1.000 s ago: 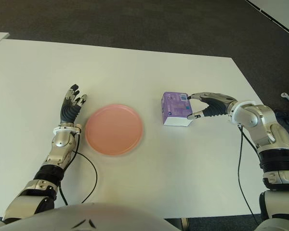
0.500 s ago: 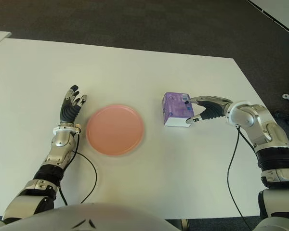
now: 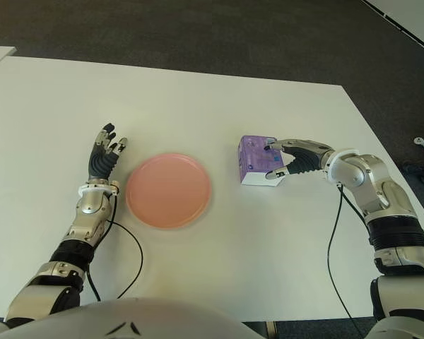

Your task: Put the tissue paper into the plate.

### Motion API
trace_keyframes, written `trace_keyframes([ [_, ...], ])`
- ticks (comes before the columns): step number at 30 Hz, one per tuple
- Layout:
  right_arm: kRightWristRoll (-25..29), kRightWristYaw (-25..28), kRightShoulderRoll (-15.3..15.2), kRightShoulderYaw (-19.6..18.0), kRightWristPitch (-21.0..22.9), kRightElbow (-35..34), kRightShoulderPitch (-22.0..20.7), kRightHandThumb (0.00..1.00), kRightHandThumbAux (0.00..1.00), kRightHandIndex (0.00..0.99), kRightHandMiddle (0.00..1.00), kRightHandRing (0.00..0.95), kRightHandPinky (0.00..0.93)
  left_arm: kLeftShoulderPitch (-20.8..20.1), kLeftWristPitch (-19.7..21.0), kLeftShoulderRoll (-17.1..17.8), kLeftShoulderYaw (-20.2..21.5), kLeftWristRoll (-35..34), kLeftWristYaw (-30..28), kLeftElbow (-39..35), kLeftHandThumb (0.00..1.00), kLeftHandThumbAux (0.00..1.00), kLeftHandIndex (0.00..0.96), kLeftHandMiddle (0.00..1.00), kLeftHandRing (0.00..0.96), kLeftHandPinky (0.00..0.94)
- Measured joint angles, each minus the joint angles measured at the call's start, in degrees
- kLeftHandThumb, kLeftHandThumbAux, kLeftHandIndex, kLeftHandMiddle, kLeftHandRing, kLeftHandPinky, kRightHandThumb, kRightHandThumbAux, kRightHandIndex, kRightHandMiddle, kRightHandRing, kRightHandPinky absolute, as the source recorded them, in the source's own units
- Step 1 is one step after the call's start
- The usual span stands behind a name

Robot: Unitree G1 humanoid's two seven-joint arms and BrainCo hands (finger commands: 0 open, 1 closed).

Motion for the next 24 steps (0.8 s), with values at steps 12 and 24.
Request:
trace_keyframes([
  [12,-0.1,-3.3,1.8,0.0,-0.6,0.1,-0.3,0.224,0.354,0.000,0.000,0.000,0.000,0.0,1.0,0.0,0.1,0.0,0.2,-0.4,0.000,0.557,0.000,0.000,0.000,0.000],
  [24,0.1,-8.0,2.0,-3.0,-0.2,-4.7,-0.5,0.225,0.394,0.000,0.000,0.000,0.000,0.0,2.0,-0.1,0.3,0.0,0.2,-1.6,0.000,0.571,0.000,0.000,0.000,0.000],
])
